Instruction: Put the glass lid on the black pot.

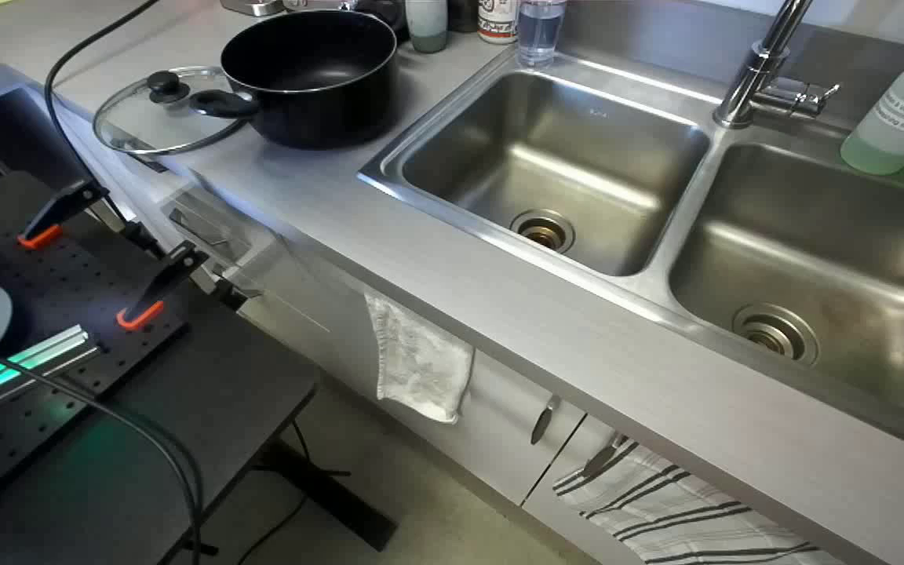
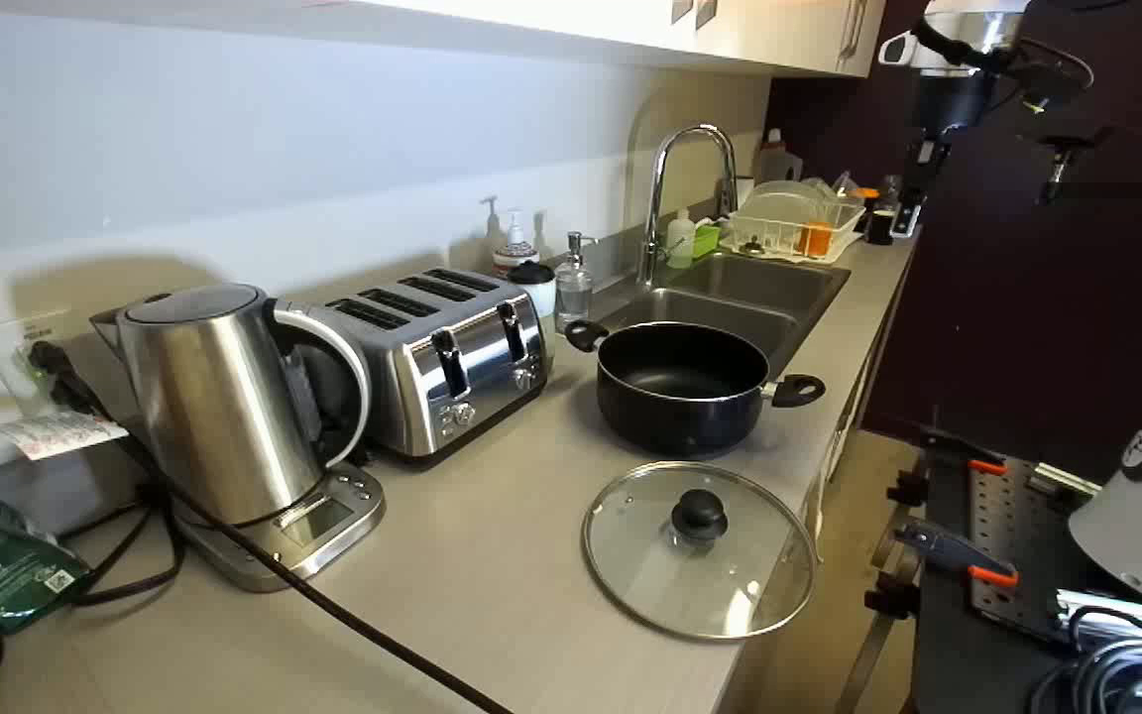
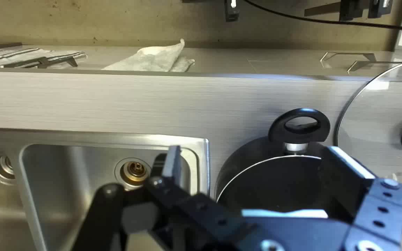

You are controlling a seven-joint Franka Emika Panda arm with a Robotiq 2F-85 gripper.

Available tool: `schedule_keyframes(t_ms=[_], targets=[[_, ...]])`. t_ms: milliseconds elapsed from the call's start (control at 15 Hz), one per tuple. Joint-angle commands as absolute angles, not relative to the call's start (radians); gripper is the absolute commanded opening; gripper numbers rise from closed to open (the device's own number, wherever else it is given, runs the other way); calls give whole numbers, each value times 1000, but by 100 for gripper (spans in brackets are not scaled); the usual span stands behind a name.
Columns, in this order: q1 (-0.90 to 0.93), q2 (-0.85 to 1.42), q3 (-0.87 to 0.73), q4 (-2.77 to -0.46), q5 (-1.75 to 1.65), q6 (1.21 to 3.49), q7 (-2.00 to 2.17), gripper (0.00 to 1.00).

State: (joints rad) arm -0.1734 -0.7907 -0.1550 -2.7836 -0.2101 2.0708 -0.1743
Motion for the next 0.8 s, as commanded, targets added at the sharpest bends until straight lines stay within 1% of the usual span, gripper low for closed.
schedule_keyframes(t_ms=[0,533,733], targets=[[-170,-791,-157,-2783,-212,2067,-172,100],[-170,-787,-157,-2784,-212,2067,-172,100],[-134,-766,-133,-2781,-211,2082,-181,100]])
